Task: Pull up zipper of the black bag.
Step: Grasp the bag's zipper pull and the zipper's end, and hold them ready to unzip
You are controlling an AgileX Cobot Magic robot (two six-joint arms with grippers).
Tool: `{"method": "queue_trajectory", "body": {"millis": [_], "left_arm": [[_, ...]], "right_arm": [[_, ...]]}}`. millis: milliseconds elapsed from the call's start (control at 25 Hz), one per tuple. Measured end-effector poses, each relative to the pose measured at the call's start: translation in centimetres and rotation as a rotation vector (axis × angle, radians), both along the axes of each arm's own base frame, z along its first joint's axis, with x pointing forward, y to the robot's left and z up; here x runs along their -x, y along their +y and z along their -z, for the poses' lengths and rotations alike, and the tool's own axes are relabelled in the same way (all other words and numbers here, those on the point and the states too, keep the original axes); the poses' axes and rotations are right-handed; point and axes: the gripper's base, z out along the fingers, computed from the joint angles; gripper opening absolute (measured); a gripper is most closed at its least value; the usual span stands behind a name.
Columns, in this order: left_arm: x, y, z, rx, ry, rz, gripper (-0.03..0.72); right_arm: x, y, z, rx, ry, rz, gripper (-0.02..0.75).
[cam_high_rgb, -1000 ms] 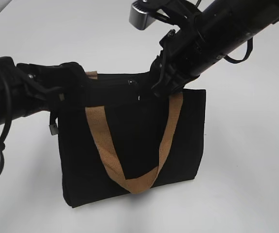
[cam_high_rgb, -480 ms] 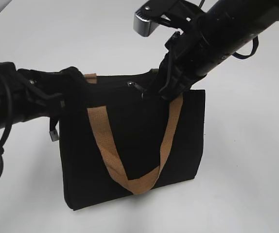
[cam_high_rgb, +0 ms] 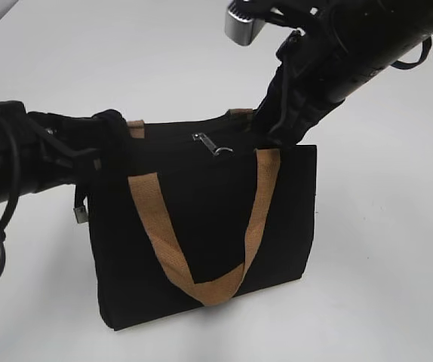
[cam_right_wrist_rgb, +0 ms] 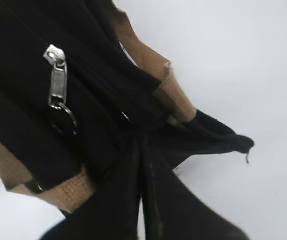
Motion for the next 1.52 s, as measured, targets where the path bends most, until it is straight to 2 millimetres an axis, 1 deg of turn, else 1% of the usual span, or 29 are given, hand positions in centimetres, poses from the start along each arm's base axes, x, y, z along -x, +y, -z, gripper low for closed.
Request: {"method": "queue_trajectory", "body": {"millis": [40, 80, 200, 280, 360, 560, 840, 1120, 1520], "left_arm": [[0.0, 0.0, 0.0, 0.004, -0.004, 0.000, -0.001], [0.0, 0.0, -0.1, 0.011, -0.011, 0.001, -0.001], [0.0, -0.1, -0.3, 0.025, -0.027, 0.003, -0.001], [0.0, -0.1, -0.4, 0.030, -0.032, 0.004, -0.001], [0.0, -0.1, -0.4, 0.032, -0.034, 0.005, -0.001], [0.1, 0.0, -0.7, 0.039, -0.044, 0.005, -0.001], [0.1, 0.0, -0.7, 0.036, -0.041, 0.005, -0.001], [0.1, 0.0, -0.7, 0.036, -0.042, 0.005, -0.001], [0.1, 0.0, -0.7, 0.036, -0.041, 0.005, -0.001]], "right_arm": [[0.2, 0.2, 0.0, -0.011, 0.010, -0.013, 0.003], [0.4, 0.5, 0.0, -0.019, 0.017, -0.035, 0.022], [1.0, 1.5, -0.2, -0.053, 0.015, -0.087, 0.139], [0.8, 1.9, -0.1, -0.068, -0.005, -0.088, 0.205], [0.5, 2.0, 0.2, -0.067, -0.019, -0.086, 0.225], [0.0, 2.2, 1.2, -0.054, -0.006, -0.086, 0.235], [0.4, 2.2, 1.4, -0.033, 0.029, -0.126, 0.238], [1.1, 2.4, 1.4, -0.054, 0.090, -0.176, 0.271], [1.6, 2.5, 1.5, -0.046, 0.113, -0.238, 0.298]]}}
